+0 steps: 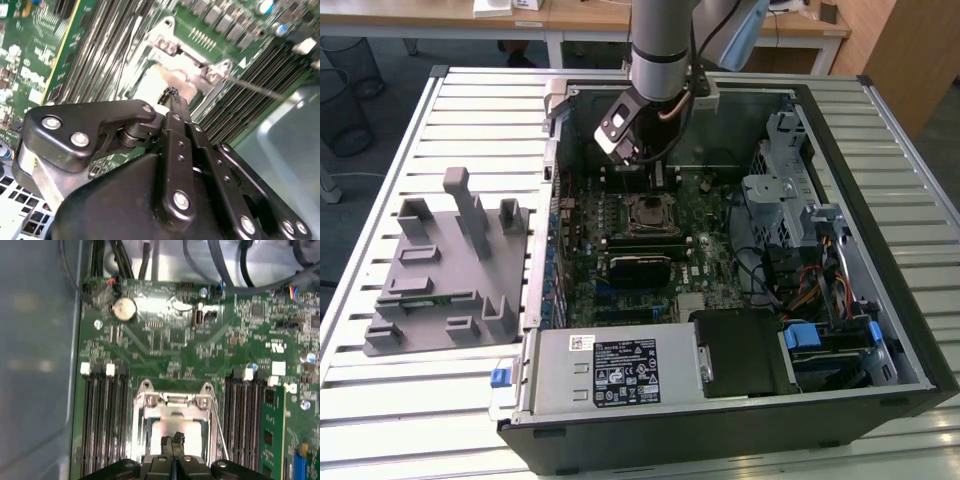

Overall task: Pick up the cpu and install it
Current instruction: 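Close the cpu cover, then install the first cpu locking lever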

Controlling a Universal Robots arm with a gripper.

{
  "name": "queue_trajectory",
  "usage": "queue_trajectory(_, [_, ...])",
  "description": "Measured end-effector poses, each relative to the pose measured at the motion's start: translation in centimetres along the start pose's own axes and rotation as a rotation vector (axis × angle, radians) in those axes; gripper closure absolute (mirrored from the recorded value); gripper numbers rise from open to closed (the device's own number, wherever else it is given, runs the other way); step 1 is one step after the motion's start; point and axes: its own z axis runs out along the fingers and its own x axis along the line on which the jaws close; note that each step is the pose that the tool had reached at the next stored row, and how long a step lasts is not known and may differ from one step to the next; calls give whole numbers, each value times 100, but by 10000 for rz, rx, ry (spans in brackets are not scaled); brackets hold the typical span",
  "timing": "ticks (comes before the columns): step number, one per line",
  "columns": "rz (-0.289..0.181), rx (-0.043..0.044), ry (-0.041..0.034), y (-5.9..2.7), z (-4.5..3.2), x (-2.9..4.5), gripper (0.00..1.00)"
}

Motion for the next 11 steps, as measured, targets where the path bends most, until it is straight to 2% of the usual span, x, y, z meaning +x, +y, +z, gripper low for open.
queue_trajectory(4, [-3, 7, 0, 63, 2, -3, 89])
queue_trajectory(11, [-16, 8, -1, 90, -16, -4, 89])
